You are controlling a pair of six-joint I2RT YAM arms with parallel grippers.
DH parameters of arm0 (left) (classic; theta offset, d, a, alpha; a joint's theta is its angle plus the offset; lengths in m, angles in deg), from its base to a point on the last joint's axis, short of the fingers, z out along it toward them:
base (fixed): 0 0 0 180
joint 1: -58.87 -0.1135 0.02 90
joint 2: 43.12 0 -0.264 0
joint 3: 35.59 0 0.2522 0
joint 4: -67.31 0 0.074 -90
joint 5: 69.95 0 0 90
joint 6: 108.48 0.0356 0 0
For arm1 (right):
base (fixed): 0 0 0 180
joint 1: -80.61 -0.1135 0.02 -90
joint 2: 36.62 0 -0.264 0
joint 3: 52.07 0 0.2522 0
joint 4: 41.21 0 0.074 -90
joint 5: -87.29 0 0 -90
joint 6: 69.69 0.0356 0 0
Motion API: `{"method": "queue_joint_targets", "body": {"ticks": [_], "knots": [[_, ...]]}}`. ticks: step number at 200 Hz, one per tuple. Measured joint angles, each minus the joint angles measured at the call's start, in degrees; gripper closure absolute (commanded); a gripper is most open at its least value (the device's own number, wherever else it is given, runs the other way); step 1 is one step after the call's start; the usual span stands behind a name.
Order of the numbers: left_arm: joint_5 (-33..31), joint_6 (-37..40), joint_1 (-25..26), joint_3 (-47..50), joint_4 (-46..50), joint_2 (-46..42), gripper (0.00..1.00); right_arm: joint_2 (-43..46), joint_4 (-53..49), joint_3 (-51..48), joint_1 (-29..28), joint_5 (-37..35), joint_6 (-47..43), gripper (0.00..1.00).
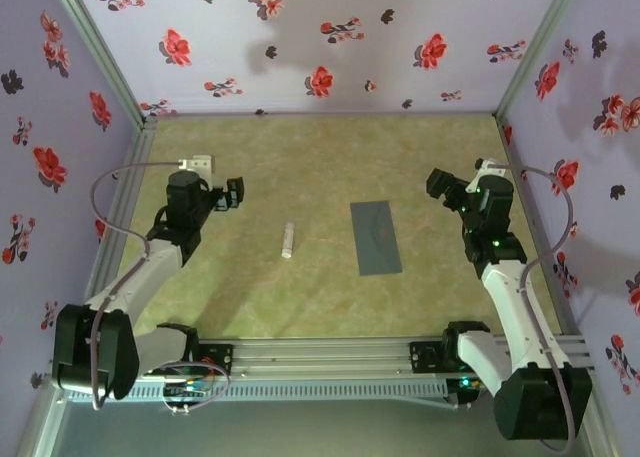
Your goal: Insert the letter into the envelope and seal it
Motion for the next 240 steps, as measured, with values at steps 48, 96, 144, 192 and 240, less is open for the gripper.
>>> {"method": "queue_joint_targets", "body": {"ticks": [48, 96, 144, 192, 240], "knots": [[-0.94, 2.29, -3.96, 2.25, -4.98, 4.37, 0.00, -0.74, 4.15, -1.60, 0.00, -2.29, -6.91, 0.01], [-0.96, 2.71, -5.35, 5.68, -10.95, 7.06, 0.00, -1.57, 6.91, -5.92, 0.00, -4.52, -10.91, 0.01], [-1.44, 5.01, -8.66, 7.26, -14.40, 7.13, 0.00, -2.73, 13.27, -10.99, 0.00, -6.78, -12.83, 0.01], [-0.39, 5.53, -11.98, 8.98, -21.49, 15.80, 0.00, -8.11, 23.96, -16.00, 0.13, -7.61, -13.79, 0.01], [1.66, 5.77, -12.33, 13.33, -29.53, 18.64, 0.00, -16.85, 35.74, -18.49, 1.11, -7.32, -13.33, 0.01]]}}
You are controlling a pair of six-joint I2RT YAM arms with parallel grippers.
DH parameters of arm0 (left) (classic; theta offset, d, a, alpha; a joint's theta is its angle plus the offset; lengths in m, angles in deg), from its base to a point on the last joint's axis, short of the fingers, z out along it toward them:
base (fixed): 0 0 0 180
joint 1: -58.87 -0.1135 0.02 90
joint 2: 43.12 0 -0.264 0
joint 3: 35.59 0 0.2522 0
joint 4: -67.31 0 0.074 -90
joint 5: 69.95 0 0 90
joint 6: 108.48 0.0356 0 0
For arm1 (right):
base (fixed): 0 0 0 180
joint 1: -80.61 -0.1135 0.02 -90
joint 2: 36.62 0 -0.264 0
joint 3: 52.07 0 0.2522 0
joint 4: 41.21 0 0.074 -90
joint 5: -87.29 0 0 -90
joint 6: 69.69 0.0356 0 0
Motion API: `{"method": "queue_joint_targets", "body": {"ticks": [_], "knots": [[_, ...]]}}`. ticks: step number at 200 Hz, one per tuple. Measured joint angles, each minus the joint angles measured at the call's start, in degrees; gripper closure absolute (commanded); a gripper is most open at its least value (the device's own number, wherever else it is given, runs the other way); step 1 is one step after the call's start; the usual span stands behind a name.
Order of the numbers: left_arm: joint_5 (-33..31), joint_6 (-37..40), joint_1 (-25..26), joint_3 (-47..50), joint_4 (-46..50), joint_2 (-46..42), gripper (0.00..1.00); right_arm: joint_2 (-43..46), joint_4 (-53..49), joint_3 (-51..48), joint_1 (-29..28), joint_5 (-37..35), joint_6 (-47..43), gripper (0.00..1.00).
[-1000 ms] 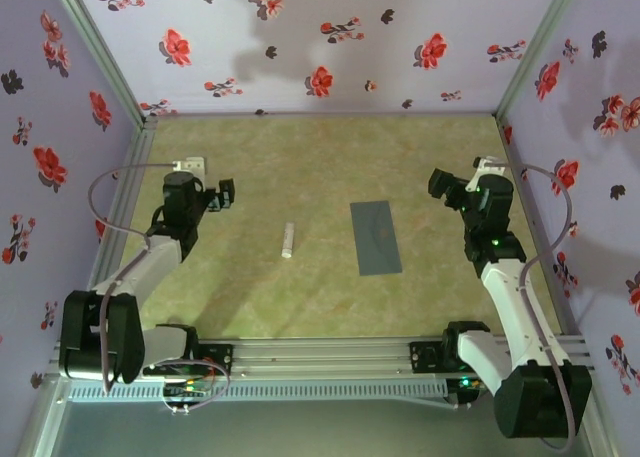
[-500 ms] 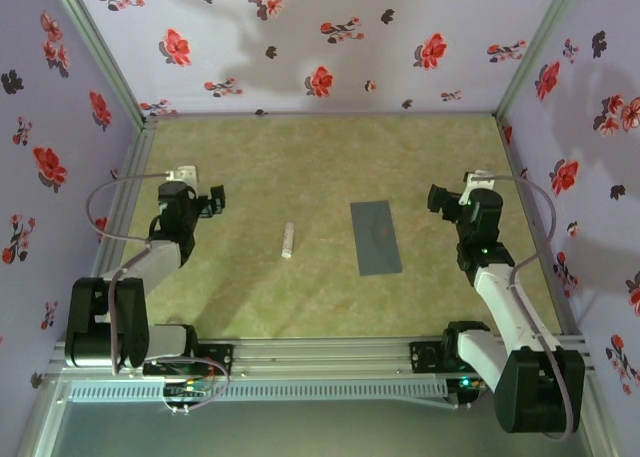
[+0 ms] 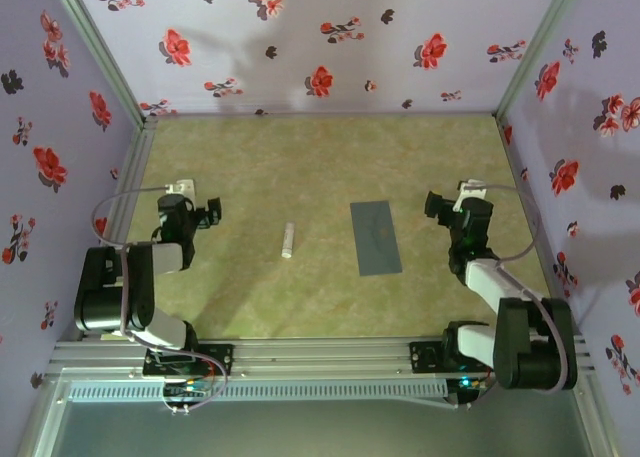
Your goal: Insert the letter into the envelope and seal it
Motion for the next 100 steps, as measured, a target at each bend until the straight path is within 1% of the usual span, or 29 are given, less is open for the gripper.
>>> {"method": "queue_joint_targets", "body": {"ticks": [20, 47, 79, 88, 100], "knots": [[0.42, 0.00, 0.00, 1.42, -3.74, 0.81, 0.00, -4.68, 4.07, -0.13, 0.00, 0.70, 0.09, 0.01], [0.44, -0.02, 0.00, 2.08, -6.23, 1.01, 0.00, -10.10, 8.79, -0.20, 0.02, 1.70, 0.07, 0.01], [0.44, 0.00, 0.00, 2.08, -7.54, 1.05, 0.00, -18.53, 18.93, -1.90, 0.02, 2.10, 0.09, 0.01], [0.44, -0.02, 0.00, 2.08, -7.74, 1.05, 0.00, -20.24, 19.34, -2.03, 0.02, 2.27, 0.09, 0.01], [0.44, -0.02, 0.00, 2.08, -7.98, 1.05, 0.00, -20.31, 18.73, -2.05, 0.11, 2.60, 0.09, 0.01]]}}
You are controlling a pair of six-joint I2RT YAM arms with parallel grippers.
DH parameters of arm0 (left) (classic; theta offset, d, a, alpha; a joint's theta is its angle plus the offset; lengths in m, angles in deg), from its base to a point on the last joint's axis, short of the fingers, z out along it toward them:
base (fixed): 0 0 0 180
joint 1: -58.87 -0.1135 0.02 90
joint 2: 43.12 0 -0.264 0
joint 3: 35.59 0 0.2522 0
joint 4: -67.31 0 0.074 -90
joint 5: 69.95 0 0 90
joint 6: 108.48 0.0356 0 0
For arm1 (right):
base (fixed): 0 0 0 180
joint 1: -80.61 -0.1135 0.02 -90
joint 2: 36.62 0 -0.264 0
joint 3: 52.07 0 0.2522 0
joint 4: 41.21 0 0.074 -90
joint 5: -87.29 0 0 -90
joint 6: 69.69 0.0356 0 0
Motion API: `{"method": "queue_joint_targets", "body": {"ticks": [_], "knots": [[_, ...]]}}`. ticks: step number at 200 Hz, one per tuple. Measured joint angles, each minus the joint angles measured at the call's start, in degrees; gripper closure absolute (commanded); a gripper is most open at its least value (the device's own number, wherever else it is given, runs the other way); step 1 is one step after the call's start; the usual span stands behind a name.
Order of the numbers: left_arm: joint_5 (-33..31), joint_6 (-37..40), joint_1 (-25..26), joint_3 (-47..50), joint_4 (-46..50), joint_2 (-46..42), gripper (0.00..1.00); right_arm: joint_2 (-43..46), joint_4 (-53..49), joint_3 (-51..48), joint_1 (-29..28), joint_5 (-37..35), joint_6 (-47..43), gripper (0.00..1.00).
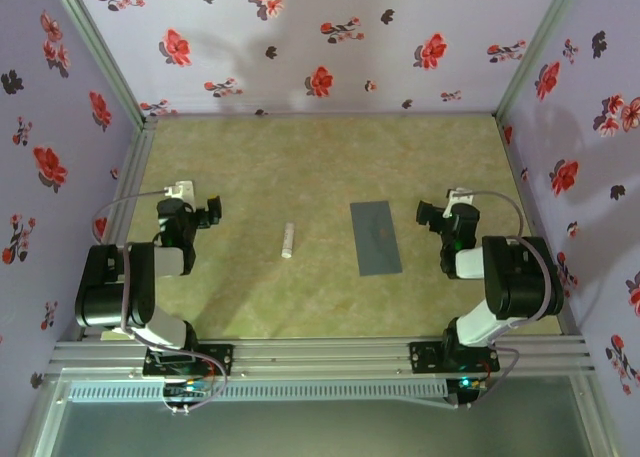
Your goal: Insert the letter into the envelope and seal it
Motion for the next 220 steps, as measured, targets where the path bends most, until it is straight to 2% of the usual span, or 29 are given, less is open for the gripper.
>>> {"method": "queue_joint_targets", "body": {"ticks": [220], "knots": [[0.00, 0.00, 0.00, 0.00, -0.46, 0.00, 0.00, 0.02, -0.92, 2.16, 0.00, 0.52, 0.00, 0.01]]}}
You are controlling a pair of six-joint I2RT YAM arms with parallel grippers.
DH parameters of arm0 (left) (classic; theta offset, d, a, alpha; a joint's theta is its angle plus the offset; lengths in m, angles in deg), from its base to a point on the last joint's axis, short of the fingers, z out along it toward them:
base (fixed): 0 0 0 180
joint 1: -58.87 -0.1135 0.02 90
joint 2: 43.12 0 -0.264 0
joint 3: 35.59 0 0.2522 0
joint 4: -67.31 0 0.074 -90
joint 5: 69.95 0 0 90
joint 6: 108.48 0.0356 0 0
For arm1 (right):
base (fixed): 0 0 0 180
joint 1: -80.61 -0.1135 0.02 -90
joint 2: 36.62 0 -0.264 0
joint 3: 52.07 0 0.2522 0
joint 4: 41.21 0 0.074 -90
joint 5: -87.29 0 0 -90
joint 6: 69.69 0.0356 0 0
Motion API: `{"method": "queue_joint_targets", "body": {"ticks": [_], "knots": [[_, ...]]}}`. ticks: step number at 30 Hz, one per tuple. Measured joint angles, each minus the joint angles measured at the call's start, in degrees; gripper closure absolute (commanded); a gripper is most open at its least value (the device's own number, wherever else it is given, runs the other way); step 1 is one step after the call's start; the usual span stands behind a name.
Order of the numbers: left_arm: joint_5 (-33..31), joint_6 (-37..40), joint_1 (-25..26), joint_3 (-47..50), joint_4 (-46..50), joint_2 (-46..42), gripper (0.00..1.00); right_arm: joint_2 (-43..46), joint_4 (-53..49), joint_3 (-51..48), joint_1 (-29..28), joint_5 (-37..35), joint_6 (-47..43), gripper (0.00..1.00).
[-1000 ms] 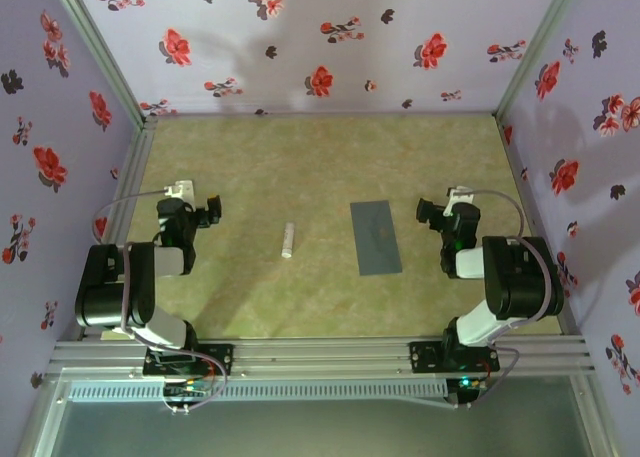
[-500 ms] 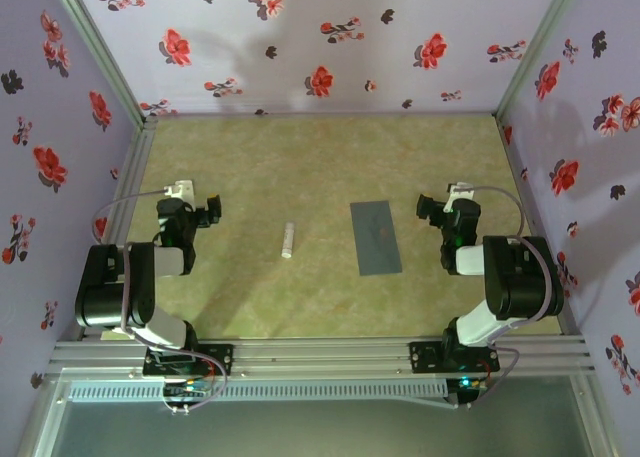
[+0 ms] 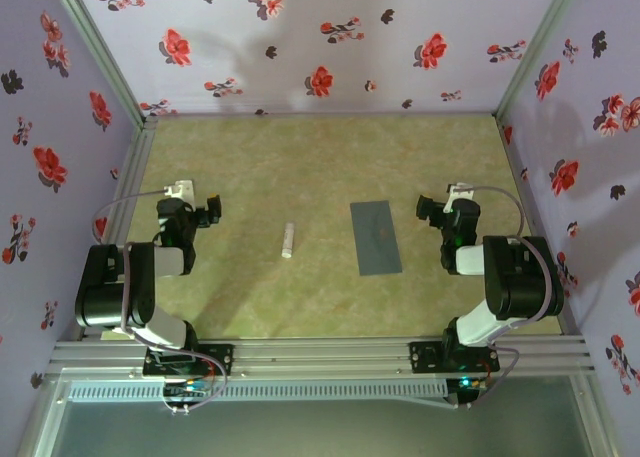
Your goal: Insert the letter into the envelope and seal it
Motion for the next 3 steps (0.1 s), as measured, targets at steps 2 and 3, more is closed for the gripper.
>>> {"method": "queue_joint_targets", "body": {"ticks": [2, 3], "knots": [[0.00, 0.02, 0.00, 0.00, 0.00, 0.00, 0.00, 0.00, -0.33, 0.35, 0.00, 0.00, 0.00, 0.01], [0.00, 0.00, 0.00, 0.00, 0.00, 0.00, 0.00, 0.00, -0.33, 0.42, 0.00, 0.00, 0.00, 0.01]]}}
